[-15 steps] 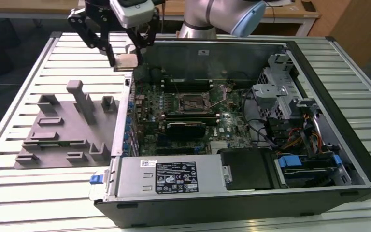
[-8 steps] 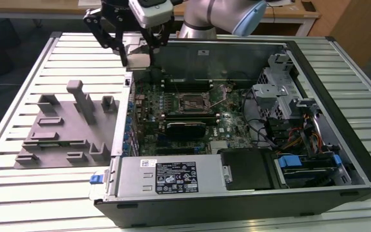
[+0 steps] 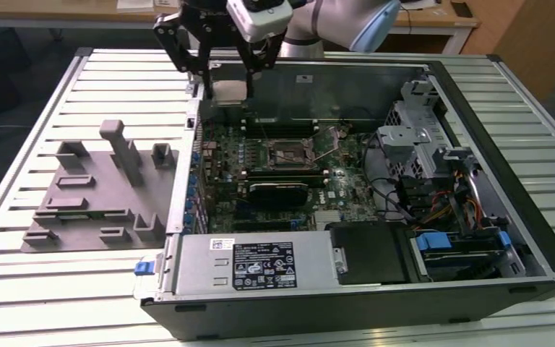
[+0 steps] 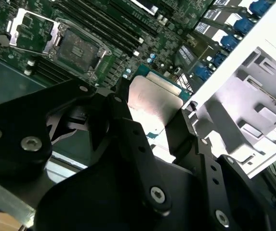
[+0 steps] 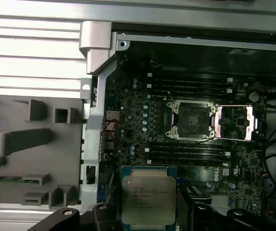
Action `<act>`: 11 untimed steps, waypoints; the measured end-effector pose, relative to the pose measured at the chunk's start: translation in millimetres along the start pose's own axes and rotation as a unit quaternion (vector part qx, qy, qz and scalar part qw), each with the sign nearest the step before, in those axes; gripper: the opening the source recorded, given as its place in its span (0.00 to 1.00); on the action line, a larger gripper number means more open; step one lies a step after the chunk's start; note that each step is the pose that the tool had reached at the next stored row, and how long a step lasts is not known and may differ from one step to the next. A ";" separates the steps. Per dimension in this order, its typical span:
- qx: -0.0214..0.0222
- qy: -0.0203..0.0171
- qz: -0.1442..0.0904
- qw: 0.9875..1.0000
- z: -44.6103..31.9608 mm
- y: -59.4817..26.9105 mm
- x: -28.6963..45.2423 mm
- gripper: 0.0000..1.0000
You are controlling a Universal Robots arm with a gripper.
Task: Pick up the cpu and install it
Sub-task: 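Pick up the cpu and move it towards the insertion slot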
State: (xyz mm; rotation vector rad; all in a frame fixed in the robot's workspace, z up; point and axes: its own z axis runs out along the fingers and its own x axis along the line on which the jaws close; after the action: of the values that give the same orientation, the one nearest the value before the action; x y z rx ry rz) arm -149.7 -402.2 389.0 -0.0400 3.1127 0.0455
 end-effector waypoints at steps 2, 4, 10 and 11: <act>0.000 0.000 0.000 1.000 0.4 -0.1 -5.6 0.55; 0.000 0.000 0.000 1.000 1.0 -0.3 -11.7 0.55; 0.000 0.000 0.000 1.000 6.7 -0.8 -25.6 0.55; 0.000 0.000 0.000 1.000 8.2 -0.9 -27.4 0.55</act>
State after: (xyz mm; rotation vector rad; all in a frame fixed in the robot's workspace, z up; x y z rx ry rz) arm -122.1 -402.2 381.6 -0.0398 3.1128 0.0455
